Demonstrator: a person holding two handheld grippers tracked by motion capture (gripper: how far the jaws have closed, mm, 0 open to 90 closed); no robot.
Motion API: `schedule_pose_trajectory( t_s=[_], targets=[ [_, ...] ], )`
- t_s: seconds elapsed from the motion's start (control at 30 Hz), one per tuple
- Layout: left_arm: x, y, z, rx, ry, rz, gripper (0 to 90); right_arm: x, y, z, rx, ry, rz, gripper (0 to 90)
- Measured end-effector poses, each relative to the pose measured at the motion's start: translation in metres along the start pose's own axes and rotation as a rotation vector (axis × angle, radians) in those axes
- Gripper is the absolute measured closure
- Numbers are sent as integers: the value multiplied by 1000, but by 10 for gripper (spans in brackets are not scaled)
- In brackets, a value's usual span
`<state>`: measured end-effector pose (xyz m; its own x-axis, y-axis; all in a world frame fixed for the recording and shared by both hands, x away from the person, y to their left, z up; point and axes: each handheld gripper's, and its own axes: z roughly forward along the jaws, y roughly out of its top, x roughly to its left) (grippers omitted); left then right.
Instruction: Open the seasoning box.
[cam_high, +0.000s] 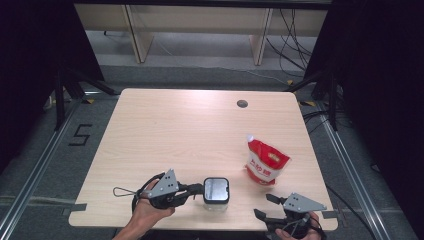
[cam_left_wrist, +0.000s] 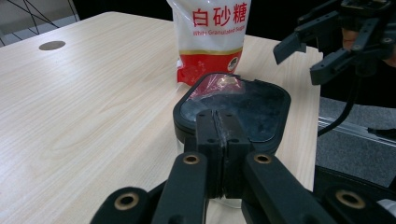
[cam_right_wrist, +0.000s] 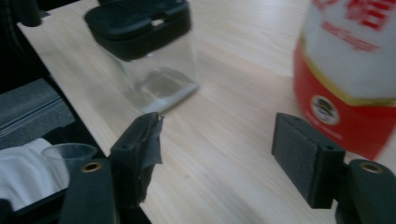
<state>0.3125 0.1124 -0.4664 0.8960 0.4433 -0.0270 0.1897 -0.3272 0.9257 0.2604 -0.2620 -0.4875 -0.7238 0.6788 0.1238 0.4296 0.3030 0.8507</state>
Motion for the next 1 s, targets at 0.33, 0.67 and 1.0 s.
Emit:
schedule_pose_trajectory(
  t_s=[0.33,0.67,1.0],
  targets=[
    [-1,-2,0,-12,3,-2,866,16,14,12,-59,69,-70,494],
    [0,-3,0,-20,8,20,866,21,22,28,-73,74,-154,625],
    [1,-5,0,-32,-4,-4,867,29,28,40,-37,97,-240,721]
  ],
)
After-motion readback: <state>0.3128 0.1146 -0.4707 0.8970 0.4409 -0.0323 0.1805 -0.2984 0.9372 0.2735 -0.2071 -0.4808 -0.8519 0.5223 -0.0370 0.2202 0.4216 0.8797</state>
